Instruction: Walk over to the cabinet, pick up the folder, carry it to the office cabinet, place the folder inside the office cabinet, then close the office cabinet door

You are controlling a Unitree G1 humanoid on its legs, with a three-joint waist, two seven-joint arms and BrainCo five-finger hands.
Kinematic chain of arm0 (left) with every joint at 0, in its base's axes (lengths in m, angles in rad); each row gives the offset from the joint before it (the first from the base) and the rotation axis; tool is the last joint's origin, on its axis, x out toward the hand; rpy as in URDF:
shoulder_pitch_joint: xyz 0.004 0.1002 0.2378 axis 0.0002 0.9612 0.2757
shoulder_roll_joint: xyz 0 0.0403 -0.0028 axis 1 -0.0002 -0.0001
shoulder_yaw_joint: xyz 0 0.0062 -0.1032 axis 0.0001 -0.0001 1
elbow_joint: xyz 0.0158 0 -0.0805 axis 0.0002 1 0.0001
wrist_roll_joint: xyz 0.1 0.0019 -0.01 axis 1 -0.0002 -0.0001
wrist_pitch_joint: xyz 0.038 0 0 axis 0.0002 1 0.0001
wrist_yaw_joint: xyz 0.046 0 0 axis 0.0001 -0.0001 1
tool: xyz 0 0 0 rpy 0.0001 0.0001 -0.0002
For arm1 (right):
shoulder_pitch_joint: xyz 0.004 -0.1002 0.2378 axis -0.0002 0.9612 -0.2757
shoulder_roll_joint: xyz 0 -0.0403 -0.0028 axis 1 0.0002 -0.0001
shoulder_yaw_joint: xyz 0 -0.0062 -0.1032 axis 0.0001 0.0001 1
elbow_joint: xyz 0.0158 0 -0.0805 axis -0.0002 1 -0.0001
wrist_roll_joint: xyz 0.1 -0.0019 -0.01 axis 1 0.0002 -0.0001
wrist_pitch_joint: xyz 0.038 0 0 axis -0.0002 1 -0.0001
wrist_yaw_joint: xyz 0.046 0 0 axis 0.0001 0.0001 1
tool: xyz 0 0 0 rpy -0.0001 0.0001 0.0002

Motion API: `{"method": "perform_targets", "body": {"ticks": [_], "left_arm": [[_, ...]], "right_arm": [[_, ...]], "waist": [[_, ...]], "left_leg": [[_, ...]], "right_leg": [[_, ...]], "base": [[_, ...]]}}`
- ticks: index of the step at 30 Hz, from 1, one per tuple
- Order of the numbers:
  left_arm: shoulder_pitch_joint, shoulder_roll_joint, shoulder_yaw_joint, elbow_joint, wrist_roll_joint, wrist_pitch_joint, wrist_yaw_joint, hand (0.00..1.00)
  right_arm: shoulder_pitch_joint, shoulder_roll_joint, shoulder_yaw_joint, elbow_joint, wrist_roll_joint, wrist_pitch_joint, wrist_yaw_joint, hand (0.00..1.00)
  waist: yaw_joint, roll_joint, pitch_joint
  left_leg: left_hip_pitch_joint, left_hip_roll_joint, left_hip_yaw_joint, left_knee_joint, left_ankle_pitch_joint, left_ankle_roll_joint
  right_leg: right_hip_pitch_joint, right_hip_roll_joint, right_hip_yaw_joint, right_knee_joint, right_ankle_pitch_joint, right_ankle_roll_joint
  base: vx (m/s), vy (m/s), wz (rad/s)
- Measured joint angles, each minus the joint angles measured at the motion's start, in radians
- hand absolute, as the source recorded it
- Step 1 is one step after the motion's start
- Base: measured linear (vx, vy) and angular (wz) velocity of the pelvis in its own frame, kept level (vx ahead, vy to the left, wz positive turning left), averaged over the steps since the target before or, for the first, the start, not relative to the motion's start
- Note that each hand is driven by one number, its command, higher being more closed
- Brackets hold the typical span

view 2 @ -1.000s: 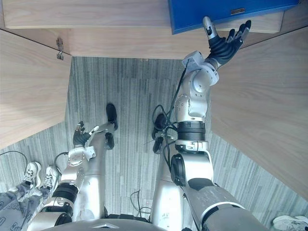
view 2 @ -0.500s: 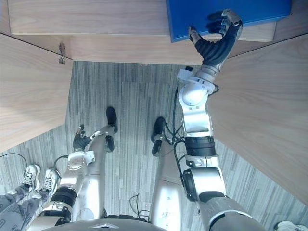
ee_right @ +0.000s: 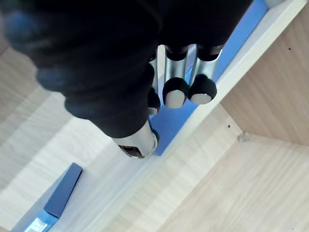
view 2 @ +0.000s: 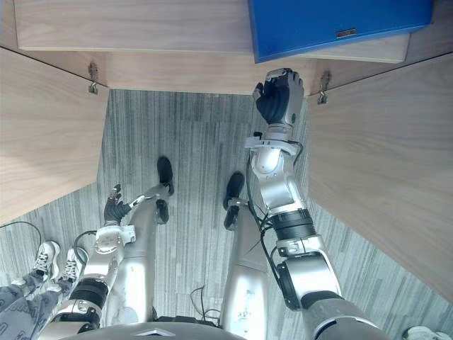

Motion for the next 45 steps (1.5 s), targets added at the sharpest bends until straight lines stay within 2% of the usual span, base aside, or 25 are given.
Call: {"method": "perform_targets", "body": {"ticks": [12,20,27,30,45], "left_arm": [[0.022,0.025,-0.009,-0.012,-0.003,-0.012,-0.001,0.00],[0.023,0.032,-0.029,-0.028,-0.004,-0.012,0.000,0.00],[0.028,0.032,-0.029,-0.044,-0.006,-0.023,0.001,0.00],[0.028,0.033,-0.030,-0.043,-0.015,-0.025,0.002,0.00],[0.028,0.036,-0.033,-0.062,-0.044,-0.046,0.001,0.00]], "right_arm": [[-0.234,-0.085,0.082,0.187,0.024,-0.001,0.044,1.00],[-0.309,-0.102,0.089,0.264,0.125,-0.001,0.045,1.00],[-0.358,-0.134,0.089,0.317,0.144,0.000,0.045,1.00],[-0.399,-0.142,0.089,0.335,0.186,-0.001,0.046,1.00],[-0.626,-0.225,0.192,0.460,0.295,-0.009,0.073,1.00]], "waist": [[0.000,-0.001,0.000],[0.004,-0.001,0.001],[0.004,-0.001,0.001],[0.002,-0.001,0.001],[0.014,-0.001,0.001]], "left_leg": [[-0.035,0.001,0.000,0.020,-0.004,0.004],[-0.042,0.000,-0.002,0.028,-0.006,0.007],[-0.063,-0.010,0.002,0.016,0.004,0.009],[-0.070,-0.010,-0.001,0.017,0.004,0.009],[-0.111,-0.008,-0.002,0.028,0.004,0.009]], "right_leg": [[-0.034,-0.002,0.002,0.016,-0.001,0.001],[-0.037,-0.005,0.000,0.023,-0.003,0.002],[-0.065,-0.016,0.000,0.023,-0.001,0.004],[-0.066,-0.016,-0.004,0.023,-0.001,0.004],[-0.105,-0.016,-0.004,0.030,-0.001,0.004]], "base": [[0.00,0.000,0.00],[0.00,0.000,0.00],[0.00,0.003,0.04],[0.00,0.000,0.00],[0.00,0.000,0.00]]}}
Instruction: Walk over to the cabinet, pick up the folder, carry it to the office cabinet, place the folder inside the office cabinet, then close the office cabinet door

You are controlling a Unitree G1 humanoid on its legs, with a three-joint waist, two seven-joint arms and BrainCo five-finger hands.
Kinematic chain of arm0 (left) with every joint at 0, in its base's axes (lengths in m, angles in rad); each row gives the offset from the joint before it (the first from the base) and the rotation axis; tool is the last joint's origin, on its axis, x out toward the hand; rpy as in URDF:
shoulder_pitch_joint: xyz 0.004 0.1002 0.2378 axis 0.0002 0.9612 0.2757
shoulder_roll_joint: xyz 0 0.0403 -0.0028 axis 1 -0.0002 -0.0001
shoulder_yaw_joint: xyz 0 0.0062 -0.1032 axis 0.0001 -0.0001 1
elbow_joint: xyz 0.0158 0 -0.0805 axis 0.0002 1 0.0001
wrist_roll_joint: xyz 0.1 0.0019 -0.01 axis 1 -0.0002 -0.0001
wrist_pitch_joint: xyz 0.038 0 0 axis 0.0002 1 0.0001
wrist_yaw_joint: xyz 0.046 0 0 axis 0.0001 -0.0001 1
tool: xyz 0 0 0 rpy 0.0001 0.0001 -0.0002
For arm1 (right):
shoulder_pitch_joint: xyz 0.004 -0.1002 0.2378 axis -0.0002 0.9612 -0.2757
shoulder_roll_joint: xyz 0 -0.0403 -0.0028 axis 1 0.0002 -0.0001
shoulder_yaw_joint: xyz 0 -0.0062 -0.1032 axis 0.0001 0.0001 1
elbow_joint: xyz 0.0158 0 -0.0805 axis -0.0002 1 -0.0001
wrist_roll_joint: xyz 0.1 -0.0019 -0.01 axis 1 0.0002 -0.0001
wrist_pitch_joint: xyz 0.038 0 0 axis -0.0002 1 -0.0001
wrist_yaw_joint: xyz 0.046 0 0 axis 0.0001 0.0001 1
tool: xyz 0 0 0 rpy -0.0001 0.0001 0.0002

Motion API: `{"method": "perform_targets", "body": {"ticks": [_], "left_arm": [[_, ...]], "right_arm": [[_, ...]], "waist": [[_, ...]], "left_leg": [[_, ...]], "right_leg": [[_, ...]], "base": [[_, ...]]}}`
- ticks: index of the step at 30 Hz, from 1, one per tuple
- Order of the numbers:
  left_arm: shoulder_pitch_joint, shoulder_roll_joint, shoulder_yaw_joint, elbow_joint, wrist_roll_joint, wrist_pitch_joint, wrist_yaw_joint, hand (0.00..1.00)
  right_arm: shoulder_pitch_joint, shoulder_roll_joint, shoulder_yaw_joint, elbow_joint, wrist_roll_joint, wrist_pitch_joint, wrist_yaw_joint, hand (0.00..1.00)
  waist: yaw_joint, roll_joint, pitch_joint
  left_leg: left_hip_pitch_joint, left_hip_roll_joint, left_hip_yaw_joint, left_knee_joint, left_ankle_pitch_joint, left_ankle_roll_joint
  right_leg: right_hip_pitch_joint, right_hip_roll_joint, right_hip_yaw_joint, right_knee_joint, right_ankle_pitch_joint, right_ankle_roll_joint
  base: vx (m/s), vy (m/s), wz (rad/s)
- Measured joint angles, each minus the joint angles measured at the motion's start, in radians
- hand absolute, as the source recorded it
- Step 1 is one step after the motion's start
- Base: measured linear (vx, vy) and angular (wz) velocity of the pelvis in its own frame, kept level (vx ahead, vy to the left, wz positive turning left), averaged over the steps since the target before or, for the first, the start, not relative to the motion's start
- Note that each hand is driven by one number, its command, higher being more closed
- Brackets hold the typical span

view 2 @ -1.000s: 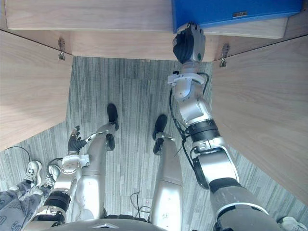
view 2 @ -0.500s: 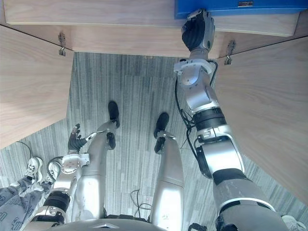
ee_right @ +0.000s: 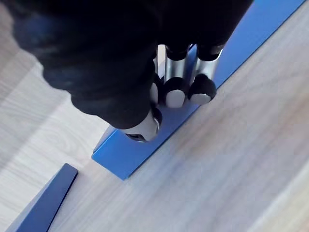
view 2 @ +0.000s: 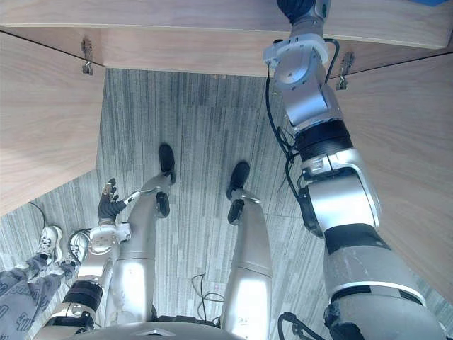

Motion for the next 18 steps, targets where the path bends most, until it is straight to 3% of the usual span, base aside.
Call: {"method": "perform_targets", "body": {"ticks": [13,18], "left_arm": [[0.002,0.018,-0.013,-0.021,-0.039,-0.020,0.000,0.00],[0.002,0.017,-0.008,-0.039,-0.050,-0.021,0.000,0.00]], "right_arm": [[-0.132,-0.071,0.025,0.119,0.099,-0.004,0.014,1.00],[-0.147,-0.106,0.013,0.150,0.186,-0.048,0.011,1.00]], "waist": [[0.007,0.000,0.000],[0.004,0.001,0.001]], "left_leg": [[-0.049,-0.019,-0.003,-0.013,0.014,0.003],[-0.074,-0.030,-0.017,-0.012,0.024,-0.001]], "right_leg": [[-0.056,-0.023,-0.008,0.024,-0.006,0.000],[-0.081,-0.035,-0.017,0.045,-0.017,0.003]], "base": [[-0.01,0.001,0.06],[-0.02,-0.005,0.11]]}}
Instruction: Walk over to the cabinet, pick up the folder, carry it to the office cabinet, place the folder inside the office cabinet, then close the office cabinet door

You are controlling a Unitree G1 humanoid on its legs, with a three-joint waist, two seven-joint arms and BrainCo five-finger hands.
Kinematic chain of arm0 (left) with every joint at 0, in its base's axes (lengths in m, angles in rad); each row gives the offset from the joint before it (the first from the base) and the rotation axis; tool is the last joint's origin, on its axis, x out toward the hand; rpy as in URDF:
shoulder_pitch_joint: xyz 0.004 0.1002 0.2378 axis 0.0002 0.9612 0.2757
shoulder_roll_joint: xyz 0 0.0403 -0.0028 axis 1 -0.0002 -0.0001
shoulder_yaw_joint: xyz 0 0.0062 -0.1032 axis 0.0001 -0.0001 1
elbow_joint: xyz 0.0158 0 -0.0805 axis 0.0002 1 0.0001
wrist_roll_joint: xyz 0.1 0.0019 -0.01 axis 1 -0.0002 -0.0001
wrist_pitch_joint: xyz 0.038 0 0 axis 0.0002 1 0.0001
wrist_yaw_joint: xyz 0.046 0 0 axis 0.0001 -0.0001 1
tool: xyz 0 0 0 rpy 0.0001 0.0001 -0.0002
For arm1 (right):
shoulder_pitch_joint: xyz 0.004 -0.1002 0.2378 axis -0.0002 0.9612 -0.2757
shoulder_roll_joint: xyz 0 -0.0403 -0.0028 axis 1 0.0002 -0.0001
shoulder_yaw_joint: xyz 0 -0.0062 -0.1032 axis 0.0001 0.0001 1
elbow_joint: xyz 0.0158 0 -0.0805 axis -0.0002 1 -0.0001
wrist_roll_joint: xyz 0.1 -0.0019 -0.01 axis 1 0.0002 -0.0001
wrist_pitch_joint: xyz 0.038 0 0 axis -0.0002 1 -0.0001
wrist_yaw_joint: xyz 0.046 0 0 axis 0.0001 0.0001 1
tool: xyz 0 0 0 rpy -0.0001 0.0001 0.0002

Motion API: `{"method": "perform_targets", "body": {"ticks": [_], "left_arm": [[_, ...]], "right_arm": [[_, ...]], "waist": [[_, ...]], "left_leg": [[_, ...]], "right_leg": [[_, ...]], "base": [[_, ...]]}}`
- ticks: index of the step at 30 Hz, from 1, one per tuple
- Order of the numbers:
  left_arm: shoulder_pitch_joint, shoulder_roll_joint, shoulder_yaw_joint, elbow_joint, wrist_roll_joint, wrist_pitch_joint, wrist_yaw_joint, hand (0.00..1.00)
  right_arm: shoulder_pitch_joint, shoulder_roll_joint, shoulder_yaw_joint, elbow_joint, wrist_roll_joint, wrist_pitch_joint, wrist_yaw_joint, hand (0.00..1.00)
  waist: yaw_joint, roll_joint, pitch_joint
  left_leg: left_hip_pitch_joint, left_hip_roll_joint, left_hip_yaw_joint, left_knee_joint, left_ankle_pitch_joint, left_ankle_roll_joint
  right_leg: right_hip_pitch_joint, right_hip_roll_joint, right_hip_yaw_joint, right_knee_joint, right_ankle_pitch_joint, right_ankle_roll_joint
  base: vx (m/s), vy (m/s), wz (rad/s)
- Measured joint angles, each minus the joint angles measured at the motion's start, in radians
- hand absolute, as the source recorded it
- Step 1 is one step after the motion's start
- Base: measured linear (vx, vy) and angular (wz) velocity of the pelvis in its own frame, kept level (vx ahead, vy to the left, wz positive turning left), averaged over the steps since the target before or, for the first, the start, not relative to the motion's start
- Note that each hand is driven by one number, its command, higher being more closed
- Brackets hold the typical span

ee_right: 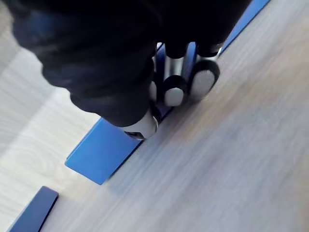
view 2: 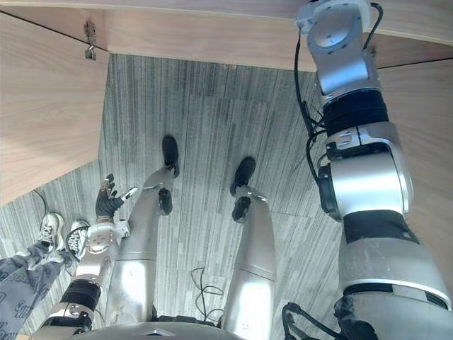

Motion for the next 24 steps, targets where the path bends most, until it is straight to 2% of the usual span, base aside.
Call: {"method": "perform_targets", "body": {"ticks": [11,19,24], "left_arm": [[0.019,-0.008,0.020,-0.001,-0.029,0.002,0.004,0.00],[0.023,-0.033,0.052,0.004,-0.029,0.002,0.013,0.00],[0.022,-0.043,0.062,0.020,-0.029,0.002,0.013,0.00]], "right_arm": [[-0.072,0.005,-0.073,0.057,0.193,-0.013,-0.019,1.00],[-0.076,0.010,-0.134,0.062,0.265,-0.007,-0.020,1.00],[-0.020,0.054,-0.203,-0.035,0.319,-0.017,-0.023,1.00]], "waist": [[0.002,0.000,0.000],[0.003,0.000,0.000],[0.004,0.000,0.000]], "left_leg": [[0.011,-0.001,0.035,-0.045,0.024,0.005],[0.023,0.000,0.041,-0.054,0.029,0.006],[0.041,0.012,0.040,-0.040,0.028,0.005]], "right_leg": [[-0.020,0.000,0.025,-0.026,0.025,0.000],[-0.007,0.002,0.026,-0.039,0.035,0.000],[0.020,0.014,0.023,-0.044,0.035,0.000]], "base": [[-0.03,-0.004,-0.02],[-0.03,-0.006,-0.03],[-0.02,-0.015,-0.05]]}}
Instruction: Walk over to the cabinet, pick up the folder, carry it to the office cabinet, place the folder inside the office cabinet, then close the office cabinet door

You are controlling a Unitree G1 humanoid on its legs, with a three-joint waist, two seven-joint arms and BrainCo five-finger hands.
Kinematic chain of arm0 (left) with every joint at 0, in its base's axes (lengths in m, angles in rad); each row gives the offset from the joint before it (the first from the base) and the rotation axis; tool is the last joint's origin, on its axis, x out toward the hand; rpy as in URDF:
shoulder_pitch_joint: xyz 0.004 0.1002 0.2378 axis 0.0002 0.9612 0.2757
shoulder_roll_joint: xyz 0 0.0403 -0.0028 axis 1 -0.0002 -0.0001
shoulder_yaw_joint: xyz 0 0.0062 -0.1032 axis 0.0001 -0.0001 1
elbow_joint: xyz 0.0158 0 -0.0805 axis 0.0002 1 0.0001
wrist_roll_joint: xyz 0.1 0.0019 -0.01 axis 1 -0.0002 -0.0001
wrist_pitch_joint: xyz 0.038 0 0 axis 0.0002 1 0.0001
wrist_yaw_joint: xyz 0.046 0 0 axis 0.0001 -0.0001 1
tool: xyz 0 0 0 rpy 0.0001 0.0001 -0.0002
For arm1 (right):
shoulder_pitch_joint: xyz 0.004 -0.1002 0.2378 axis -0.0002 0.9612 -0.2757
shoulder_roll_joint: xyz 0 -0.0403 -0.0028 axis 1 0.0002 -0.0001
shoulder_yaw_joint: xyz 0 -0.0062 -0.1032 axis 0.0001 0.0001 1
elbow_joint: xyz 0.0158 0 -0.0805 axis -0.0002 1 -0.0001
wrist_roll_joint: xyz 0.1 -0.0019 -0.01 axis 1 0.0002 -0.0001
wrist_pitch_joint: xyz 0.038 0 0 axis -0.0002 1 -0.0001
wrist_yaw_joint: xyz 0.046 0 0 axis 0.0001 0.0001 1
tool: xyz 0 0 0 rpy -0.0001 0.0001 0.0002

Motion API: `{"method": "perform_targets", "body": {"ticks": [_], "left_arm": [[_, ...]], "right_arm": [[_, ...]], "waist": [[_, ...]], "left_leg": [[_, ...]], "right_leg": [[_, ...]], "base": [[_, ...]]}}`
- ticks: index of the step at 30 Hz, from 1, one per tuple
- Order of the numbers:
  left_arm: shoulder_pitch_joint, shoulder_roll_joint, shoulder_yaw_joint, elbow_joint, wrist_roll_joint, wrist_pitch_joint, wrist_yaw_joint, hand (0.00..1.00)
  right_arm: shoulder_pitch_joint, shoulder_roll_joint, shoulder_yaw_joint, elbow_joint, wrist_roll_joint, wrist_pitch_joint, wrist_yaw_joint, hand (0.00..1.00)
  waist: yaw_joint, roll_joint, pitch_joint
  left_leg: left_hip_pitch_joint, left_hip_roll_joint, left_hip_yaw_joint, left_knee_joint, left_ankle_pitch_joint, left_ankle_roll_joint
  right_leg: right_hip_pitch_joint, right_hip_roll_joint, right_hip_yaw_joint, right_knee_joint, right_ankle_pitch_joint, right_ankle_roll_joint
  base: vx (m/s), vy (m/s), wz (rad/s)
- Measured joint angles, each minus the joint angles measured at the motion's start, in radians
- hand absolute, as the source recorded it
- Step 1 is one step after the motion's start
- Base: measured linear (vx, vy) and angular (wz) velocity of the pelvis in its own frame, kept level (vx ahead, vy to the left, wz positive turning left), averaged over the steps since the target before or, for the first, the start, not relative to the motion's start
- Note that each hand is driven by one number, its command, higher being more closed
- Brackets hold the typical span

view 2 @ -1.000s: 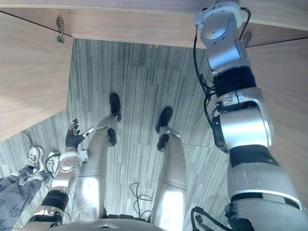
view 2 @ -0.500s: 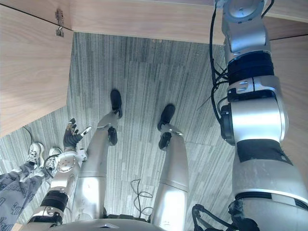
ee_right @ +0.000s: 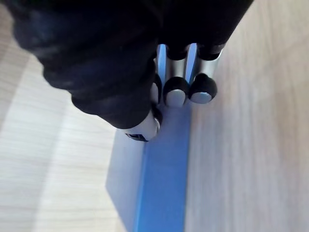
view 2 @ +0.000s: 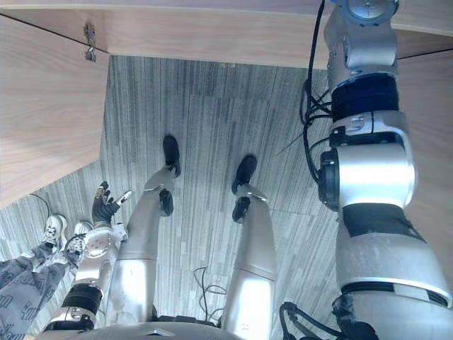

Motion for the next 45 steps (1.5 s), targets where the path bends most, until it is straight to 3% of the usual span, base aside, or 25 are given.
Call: {"method": "perform_targets", "body": {"ticks": [6,9,14,17,19,20,23,29,33,34,37,45], "left_arm": [[-0.002,-0.006,0.010,-0.018,0.004,0.016,0.002,0.00],[-0.002,-0.005,0.009,-0.032,0.024,0.035,0.002,0.00],[-0.002,-0.022,-0.001,-0.015,0.031,0.066,0.000,0.00],[0.007,-0.043,-0.002,0.012,0.057,0.071,-0.008,0.00],[0.018,-0.045,0.011,0.026,0.072,0.076,-0.014,0.00],[0.029,-0.048,0.032,0.057,0.086,0.081,-0.014,0.00],[0.064,-0.058,0.052,0.105,0.103,0.093,-0.014,0.00],[0.106,-0.063,0.068,0.244,0.156,0.110,-0.015,0.00],[0.117,-0.036,0.026,0.353,0.200,0.130,-0.022,0.00],[0.119,-0.032,0.017,0.383,0.201,0.133,-0.036,0.00],[0.127,-0.028,-0.015,0.416,0.212,0.134,-0.039,0.00],[0.178,-0.008,-0.031,0.458,0.220,0.134,-0.058,0.00]], "right_arm": [[0.259,0.181,-0.111,-0.429,-0.021,-0.016,-0.131,1.00],[0.388,0.265,-0.110,-0.657,-0.148,-0.020,-0.195,1.00],[0.627,0.382,0.023,-0.925,-0.362,-0.020,-0.191,1.00],[0.863,0.433,0.196,-1.070,-0.491,-0.036,-0.149,1.00],[0.957,0.444,0.271,-1.080,-0.534,-0.061,-0.104,1.00],[1.051,0.458,0.335,-1.078,-0.565,-0.072,-0.055,1.00],[1.211,0.480,0.398,-1.058,-0.594,-0.089,0.031,1.00],[1.429,0.502,0.404,-0.873,-0.634,-0.100,0.138,1.00],[1.533,0.520,0.349,-0.616,-0.705,-0.091,0.201,1.00],[1.524,0.531,0.322,-0.483,-0.728,-0.077,0.208,0.00],[1.507,0.539,0.230,-0.220,-0.759,-0.030,0.207,0.00],[1.501,0.543,0.052,0.076,-0.759,0.025,0.197,0.00]], "waist": [[-0.007,0.000,0.000],[-0.018,0.000,0.000],[-0.028,-0.001,0.000],[-0.033,-0.004,-0.004],[-0.037,-0.010,-0.009],[-0.039,-0.027,-0.034],[-0.049,-0.039,-0.055],[-0.067,-0.083,-0.146],[-0.084,-0.094,-0.225],[-0.092,-0.091,-0.238],[-0.106,-0.080,-0.250],[-0.114,-0.074,-0.308]], "left_leg": [[-0.001,0.034,-0.013,0.102,-0.043,-0.004],[0.007,0.047,-0.023,0.158,-0.067,-0.008],[0.112,0.067,-0.011,0.175,-0.108,-0.015],[0.243,0.070,0.009,0.137,-0.118,-0.017],[0.296,0.072,0.015,0.118,-0.123,-0.019],[0.343,0.075,0.030,0.098,-0.127,-0.020],[0.446,0.082,0.040,0.087,-0.145,-0.013],[0.662,0.073,0.082,0.000,-0.167,-0.015],[0.798,0.054,0.113,-0.126,-0.143,-0.029],[0.845,0.044,0.122,-0.185,-0.121,-0.032],[0.931,0.022,0.130,-0.304,-0.065,-0.032],[1.097,-0.022,0.153,-0.507,0.014,-0.027]], "right_leg": [[0.015,0.022,0.004,0.053,-0.019,-0.006],[0.030,0.026,0.004,0.099,-0.042,-0.009],[0.135,0.039,0.010,0.097,-0.061,-0.013],[0.261,0.040,0.007,0.044,-0.059,-0.009],[0.318,0.039,-0.003,0.011,-0.057,-0.006],[0.360,0.041,-0.002,-0.017,-0.049,-0.001],[0.477,0.051,-0.003,-0.068,-0.038,0.008],[0.688,0.057,0.006,-0.187,-0.025,0.029],[0.806,0.072,0.028,-0.318,0.016,0.037],[0.847,0.075,0.032,-0.372,0.040,0.039],[0.932,0.085,0.030,-0.499,0.102,0.046],[1.084,0.092,0.055,-0.701,0.196,0.060]], "base": [[-0.05,-0.035,-0.12],[-0.07,-0.043,-0.05],[-0.05,-0.045,-0.13],[0.02,-0.030,-0.13],[0.07,-0.009,-0.17],[0.09,-0.004,-0.15],[0.12,0.009,-0.13],[0.15,0.035,-0.12],[0.11,0.021,-0.17],[0.12,0.019,-0.21],[0.07,0.016,-0.06],[0.03,0.038,-0.09]]}}
